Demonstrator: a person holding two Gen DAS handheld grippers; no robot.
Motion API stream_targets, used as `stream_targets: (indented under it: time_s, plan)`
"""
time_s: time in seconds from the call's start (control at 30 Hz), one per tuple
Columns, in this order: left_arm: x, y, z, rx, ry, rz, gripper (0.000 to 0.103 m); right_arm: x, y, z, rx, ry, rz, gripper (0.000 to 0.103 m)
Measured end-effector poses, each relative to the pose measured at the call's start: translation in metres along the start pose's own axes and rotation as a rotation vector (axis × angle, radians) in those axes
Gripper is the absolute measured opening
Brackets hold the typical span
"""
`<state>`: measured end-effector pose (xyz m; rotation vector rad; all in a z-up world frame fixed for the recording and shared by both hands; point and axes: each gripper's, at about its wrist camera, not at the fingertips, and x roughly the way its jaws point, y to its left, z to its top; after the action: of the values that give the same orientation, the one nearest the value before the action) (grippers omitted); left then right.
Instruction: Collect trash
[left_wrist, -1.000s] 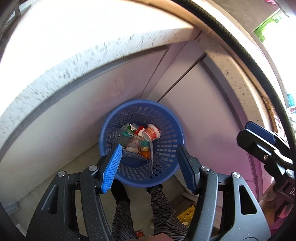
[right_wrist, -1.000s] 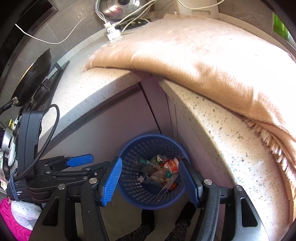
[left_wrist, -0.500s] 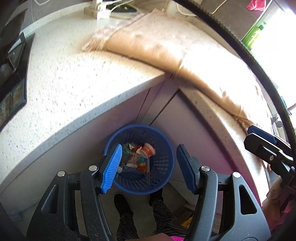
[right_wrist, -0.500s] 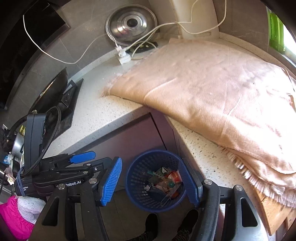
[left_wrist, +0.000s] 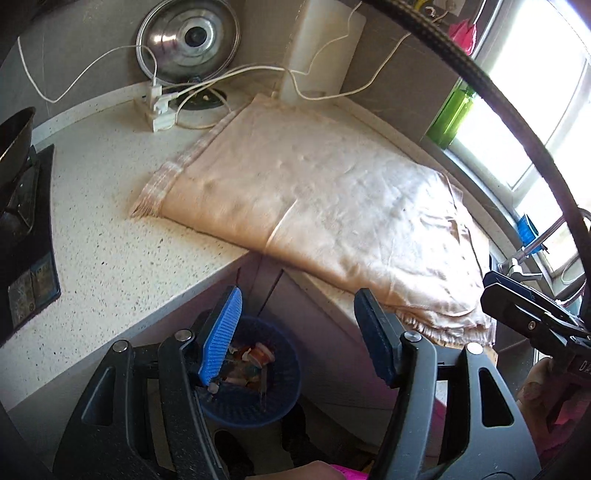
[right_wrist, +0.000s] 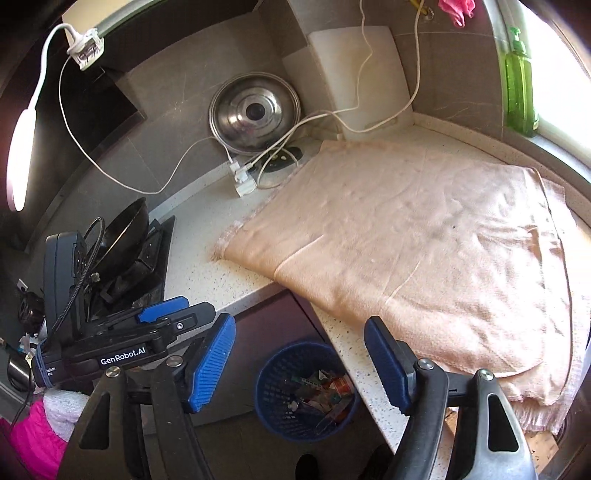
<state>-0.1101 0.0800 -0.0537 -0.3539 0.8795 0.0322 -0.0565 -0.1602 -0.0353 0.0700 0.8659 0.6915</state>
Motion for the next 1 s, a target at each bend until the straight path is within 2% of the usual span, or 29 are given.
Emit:
stream_targets:
  time_s: [0.07, 0.2, 0.27, 0.43, 0.53, 0.73, 0.8, 1.0]
  plan:
    - [-0.005, -0.012, 0.008, 0.008, -0.026, -0.013, 0.077, -0.010, -0.005, 0.007, 0.001, -0.030, -0.004, 0.084]
    - [-0.014, -0.035, 0.021, 0.046, -0.068, -0.021, 0.081, -0.029, -0.016, 0.018, 0.010, -0.086, -0.017, 0.087]
    - [-0.018, -0.046, 0.028, 0.060, -0.092, -0.030, 0.085, -0.037, -0.023, 0.023, 0.022, -0.113, -0.019, 0.093]
    - [-0.026, -0.070, 0.041, 0.081, -0.145, -0.052, 0.089, -0.051, -0.036, 0.033, 0.032, -0.160, -0.035, 0.094]
    - [-0.029, -0.082, 0.047, 0.091, -0.169, -0.060, 0.093, -0.059, -0.042, 0.038, 0.037, -0.195, -0.049, 0.103]
    - [-0.031, -0.105, 0.059, 0.134, -0.194, -0.065, 0.094, -0.068, -0.051, 0.047, 0.047, -0.229, -0.050, 0.103]
    - [-0.031, -0.110, 0.062, 0.143, -0.200, -0.069, 0.103, -0.070, -0.055, 0.049, 0.053, -0.235, -0.050, 0.103]
    - [-0.028, -0.118, 0.071, 0.135, -0.208, -0.077, 0.103, -0.069, -0.067, 0.054, 0.076, -0.244, -0.052, 0.103]
